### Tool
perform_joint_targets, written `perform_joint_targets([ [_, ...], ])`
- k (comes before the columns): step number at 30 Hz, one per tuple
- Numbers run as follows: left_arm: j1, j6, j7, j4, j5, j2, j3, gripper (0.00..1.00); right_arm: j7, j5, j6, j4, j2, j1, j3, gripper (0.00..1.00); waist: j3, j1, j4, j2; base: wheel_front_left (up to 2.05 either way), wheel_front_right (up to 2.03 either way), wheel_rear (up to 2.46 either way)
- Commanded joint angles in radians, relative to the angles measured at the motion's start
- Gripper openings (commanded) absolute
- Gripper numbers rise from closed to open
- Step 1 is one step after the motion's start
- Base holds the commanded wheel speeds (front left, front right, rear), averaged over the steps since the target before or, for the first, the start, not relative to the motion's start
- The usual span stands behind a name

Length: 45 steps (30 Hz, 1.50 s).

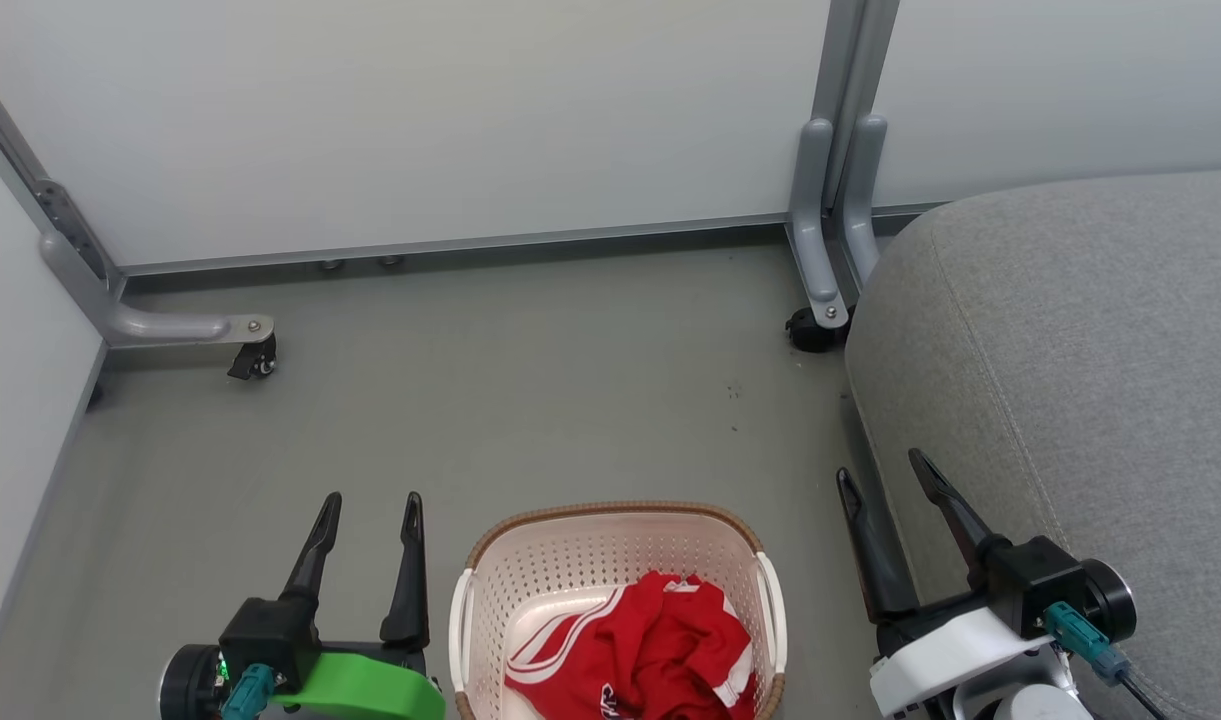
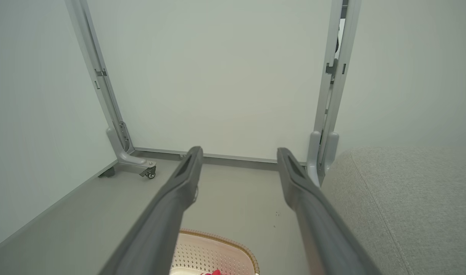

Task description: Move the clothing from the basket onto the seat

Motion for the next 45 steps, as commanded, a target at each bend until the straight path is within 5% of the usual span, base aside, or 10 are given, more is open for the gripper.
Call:
perform_joint_targets([
  [1,0.008,-0.004,-0.001,0.0,0.002,0.004,0.003,1.0,-0.003,0.0,0.0,-0.002,0.001,0.009,0.0,1.0,0.002,0.0,-0.001,0.0,0.0,0.0,0.0],
  [10,-0.037,-0.014,-0.001,0.029,-0.003,0.003,-0.013,1.0,-0.003,0.001,0.0,-0.017,-0.005,-0.028,-0.022,1.0,0.069,0.0,-0.012,0.0,0.0,0.0,0.0],
  [26,-0.414,-0.068,-0.001,0.237,0.079,0.008,-0.149,1.0,-0.003,-0.028,0.0,-0.122,-0.057,-0.263,-0.115,1.0,0.529,0.0,-0.051,0.0,0.0,0.0,0.0],
  [45,-0.935,-0.072,0.054,0.778,-0.113,0.098,-0.728,1.0,-0.003,-0.035,0.0,-0.212,-0.022,-0.436,-0.141,1.0,0.889,0.0,-0.193,0.0,0.0,0.0,0.0],
])
